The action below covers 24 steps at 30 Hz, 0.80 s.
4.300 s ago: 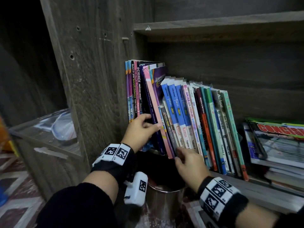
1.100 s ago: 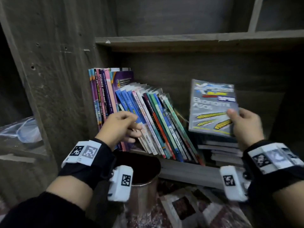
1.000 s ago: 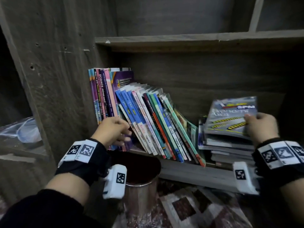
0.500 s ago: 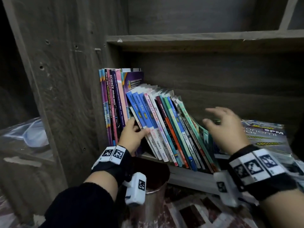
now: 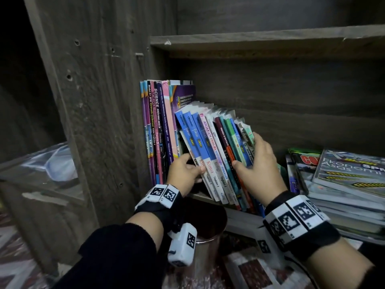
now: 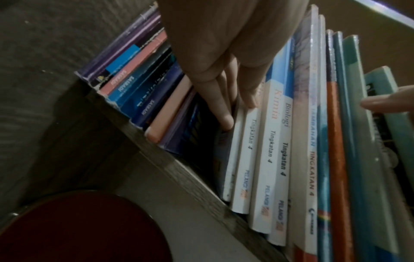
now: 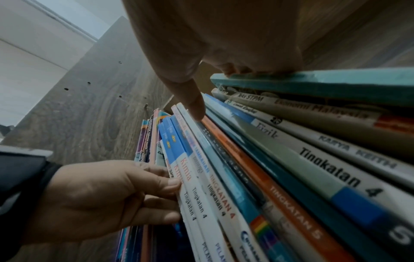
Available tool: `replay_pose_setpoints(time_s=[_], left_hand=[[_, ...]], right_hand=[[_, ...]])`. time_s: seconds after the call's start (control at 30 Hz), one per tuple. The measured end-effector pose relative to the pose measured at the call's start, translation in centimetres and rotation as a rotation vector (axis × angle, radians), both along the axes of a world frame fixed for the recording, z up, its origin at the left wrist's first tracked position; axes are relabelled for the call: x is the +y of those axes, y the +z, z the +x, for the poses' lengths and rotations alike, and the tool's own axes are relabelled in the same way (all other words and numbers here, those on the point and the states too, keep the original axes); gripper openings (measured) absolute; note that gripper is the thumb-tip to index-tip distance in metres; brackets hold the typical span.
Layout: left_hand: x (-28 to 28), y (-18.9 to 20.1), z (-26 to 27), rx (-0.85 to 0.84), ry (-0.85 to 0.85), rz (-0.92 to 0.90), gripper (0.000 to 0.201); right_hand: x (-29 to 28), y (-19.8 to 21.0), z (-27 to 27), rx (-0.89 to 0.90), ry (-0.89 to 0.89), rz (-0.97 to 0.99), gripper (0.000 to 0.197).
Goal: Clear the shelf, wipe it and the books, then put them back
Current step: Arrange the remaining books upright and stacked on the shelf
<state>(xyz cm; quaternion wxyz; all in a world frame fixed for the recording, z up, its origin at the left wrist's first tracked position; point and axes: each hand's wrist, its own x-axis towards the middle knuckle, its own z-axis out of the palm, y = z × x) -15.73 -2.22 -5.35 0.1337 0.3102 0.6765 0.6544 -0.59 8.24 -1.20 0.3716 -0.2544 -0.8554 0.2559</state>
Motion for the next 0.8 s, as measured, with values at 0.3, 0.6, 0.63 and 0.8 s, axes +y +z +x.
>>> replay_pose_setpoints(time_s=[0.3,0.6,0.63,0.8], left_hand=[[0.1,0.6,0.8,-0.111,-0.087,0.084,0.041],[0.4,0.5,1.4,-0.032,0.059,0.118,0.031],[0.2,0.6,1.4,-0.025,0.058,0.108,0.031],[-1.7,1.2,1.8,-0.02,0.036,0.063,0.036]], right_hand=[[0.3,0.1,0.7,-0.01,0.066,-0.023,0.086],[0.2,-0.2,0.6,-0.127,0.075,0.018,0.103],[0.2,-0.2,0.7,-0.13,0.078,0.015,0.103],[0.7,-0.2,1.0,-0.137,0.111,0.013,0.1]])
